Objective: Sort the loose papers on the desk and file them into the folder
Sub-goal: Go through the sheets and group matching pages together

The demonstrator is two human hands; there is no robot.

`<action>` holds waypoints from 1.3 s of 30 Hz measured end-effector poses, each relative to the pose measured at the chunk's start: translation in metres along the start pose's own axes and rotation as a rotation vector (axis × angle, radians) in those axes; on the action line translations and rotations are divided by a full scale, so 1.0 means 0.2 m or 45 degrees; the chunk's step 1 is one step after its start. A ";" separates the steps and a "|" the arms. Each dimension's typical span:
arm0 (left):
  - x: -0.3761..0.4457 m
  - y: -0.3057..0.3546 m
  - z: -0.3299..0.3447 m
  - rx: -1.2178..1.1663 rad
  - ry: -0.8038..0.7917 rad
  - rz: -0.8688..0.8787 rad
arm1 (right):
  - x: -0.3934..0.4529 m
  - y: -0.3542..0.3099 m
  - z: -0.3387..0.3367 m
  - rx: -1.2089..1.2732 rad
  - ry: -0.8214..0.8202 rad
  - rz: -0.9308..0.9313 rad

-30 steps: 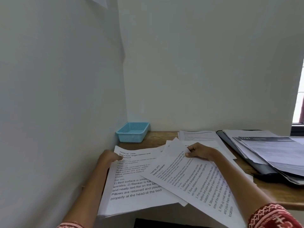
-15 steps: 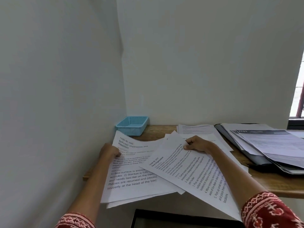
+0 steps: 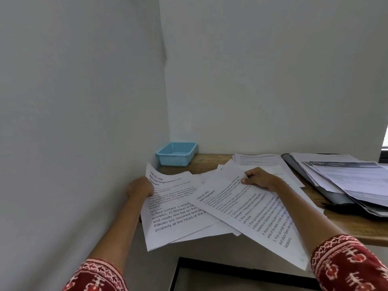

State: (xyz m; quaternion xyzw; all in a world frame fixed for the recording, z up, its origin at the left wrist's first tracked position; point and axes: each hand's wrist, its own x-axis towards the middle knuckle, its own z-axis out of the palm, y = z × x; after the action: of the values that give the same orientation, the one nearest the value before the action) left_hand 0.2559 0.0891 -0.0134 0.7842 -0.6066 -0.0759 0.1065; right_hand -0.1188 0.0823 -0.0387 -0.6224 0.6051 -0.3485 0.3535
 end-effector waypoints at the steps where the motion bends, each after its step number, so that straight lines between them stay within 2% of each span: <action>1: -0.02 0.01 0.01 0.060 0.002 -0.006 | 0.00 0.00 0.00 -0.009 0.001 -0.002; 3: -0.05 0.02 -0.01 0.147 -0.001 -0.022 | 0.00 -0.01 0.00 -0.016 -0.001 0.000; 5: -0.11 0.04 -0.06 0.100 -0.017 -0.058 | -0.01 -0.02 0.00 -0.039 -0.008 -0.007; 7: -0.14 0.04 -0.08 0.020 -0.149 -0.096 | -0.01 -0.03 0.00 -0.098 -0.003 -0.028; 10: -0.17 0.03 -0.08 -0.331 -0.400 -0.111 | -0.01 -0.03 0.03 -0.148 0.041 -0.077; 12: -0.22 0.03 -0.10 -0.443 -0.524 -0.224 | -0.02 -0.03 0.06 -0.117 0.078 -0.087; 14: -0.23 0.02 -0.11 -0.483 -0.562 -0.268 | -0.05 -0.04 0.07 -0.051 0.089 -0.097; 17: -0.22 0.03 -0.11 -0.714 -0.556 -0.203 | -0.09 -0.04 0.08 0.052 0.129 -0.085; 22: -0.20 0.03 -0.03 -1.046 -0.419 0.003 | -0.11 -0.01 0.09 0.120 0.217 -0.074; 24: -0.22 0.04 0.00 -1.042 -0.337 0.059 | -0.13 -0.01 0.09 0.134 0.233 -0.077; 27: -0.22 0.06 -0.01 -0.965 -0.084 0.156 | -0.14 0.01 0.09 0.156 0.291 -0.088; 32: -0.19 0.07 -0.22 -0.951 0.297 0.218 | -0.14 0.04 0.08 0.255 0.367 -0.112; 36: -0.15 0.07 -0.40 -1.040 0.612 0.204 | -0.13 0.03 0.07 0.311 0.373 -0.123; 39: -0.12 0.09 -0.50 -1.122 0.741 0.261 | -0.15 0.00 0.04 0.490 0.384 -0.140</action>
State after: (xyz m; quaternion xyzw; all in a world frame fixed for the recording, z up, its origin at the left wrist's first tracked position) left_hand 0.2579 0.1151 0.0866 0.5904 -0.5361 -0.0919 0.5963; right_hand -0.1115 0.1124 -0.0426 -0.5167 0.5388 -0.5648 0.3518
